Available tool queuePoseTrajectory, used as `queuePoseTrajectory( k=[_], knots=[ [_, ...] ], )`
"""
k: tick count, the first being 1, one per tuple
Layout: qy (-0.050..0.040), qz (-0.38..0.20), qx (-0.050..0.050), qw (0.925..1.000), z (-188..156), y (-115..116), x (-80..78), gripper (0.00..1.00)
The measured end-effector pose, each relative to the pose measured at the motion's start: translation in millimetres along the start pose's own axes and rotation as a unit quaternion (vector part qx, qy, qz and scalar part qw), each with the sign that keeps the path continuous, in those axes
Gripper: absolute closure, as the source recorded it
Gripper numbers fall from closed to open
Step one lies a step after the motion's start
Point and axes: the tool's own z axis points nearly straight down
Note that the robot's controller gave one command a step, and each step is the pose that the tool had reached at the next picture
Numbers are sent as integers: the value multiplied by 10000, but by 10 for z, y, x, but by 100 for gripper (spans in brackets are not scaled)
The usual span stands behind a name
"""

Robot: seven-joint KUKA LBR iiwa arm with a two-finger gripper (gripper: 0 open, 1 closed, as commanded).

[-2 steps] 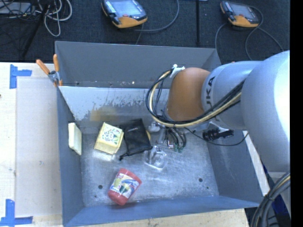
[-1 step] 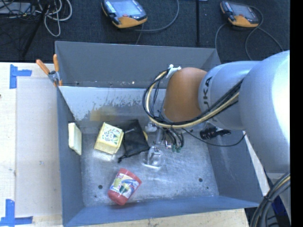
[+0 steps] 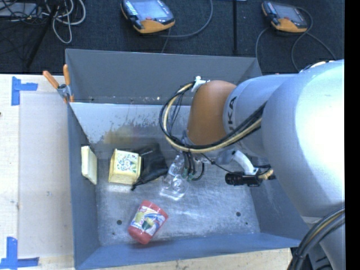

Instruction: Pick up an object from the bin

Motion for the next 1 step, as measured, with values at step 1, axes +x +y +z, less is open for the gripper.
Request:
queuePoseTrajectory(
  k=[1],
  knots=[
    [-139, 1334, -68, 9909, 8, 41, -38, 0]
  ],
)
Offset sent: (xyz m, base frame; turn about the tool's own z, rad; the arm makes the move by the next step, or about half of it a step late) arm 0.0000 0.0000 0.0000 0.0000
